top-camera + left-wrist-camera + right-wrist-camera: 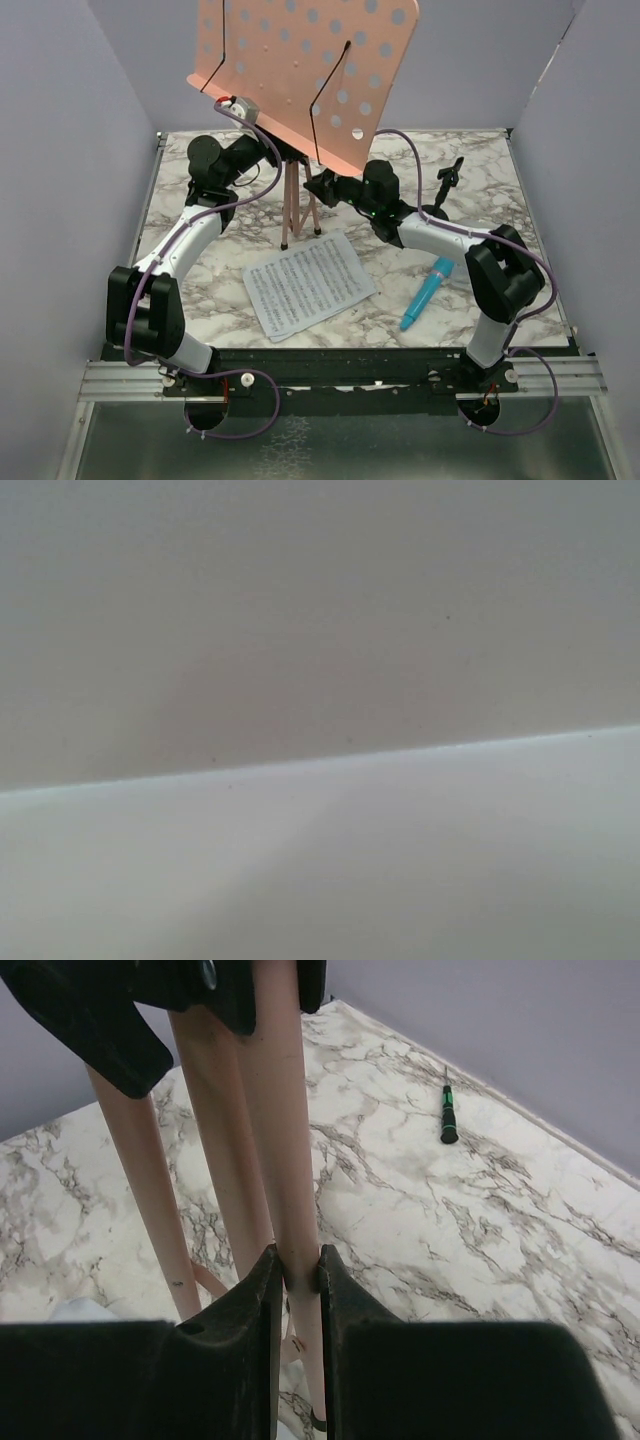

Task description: Set up the instrument practice props

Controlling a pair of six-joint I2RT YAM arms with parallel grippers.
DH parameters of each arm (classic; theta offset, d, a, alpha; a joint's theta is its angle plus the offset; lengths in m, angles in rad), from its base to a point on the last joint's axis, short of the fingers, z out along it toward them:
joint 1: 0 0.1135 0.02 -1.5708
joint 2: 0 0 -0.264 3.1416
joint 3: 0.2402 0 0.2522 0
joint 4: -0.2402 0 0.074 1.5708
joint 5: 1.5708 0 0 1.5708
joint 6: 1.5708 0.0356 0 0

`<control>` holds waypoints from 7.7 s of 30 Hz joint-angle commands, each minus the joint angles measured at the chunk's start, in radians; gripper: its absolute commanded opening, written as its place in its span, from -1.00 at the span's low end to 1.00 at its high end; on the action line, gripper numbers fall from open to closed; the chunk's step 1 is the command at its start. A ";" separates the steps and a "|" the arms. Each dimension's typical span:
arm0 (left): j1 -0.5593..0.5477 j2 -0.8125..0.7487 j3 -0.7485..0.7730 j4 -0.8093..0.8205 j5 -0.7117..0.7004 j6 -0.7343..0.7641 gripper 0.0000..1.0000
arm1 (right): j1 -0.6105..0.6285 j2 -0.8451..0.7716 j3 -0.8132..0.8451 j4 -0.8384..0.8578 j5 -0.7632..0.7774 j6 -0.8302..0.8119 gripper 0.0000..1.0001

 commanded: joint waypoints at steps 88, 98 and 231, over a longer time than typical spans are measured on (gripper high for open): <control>-0.057 0.018 0.103 0.322 0.003 -0.008 -1.00 | -0.171 -0.059 -0.088 -0.226 0.103 0.154 -0.04; -0.057 0.012 0.090 0.309 -0.012 -0.016 -1.00 | -0.171 -0.008 -0.075 -0.203 -0.081 0.114 0.38; -0.059 -0.305 -0.374 -0.142 -0.225 0.140 0.98 | -0.228 -0.832 -0.258 -0.546 -0.005 0.326 0.92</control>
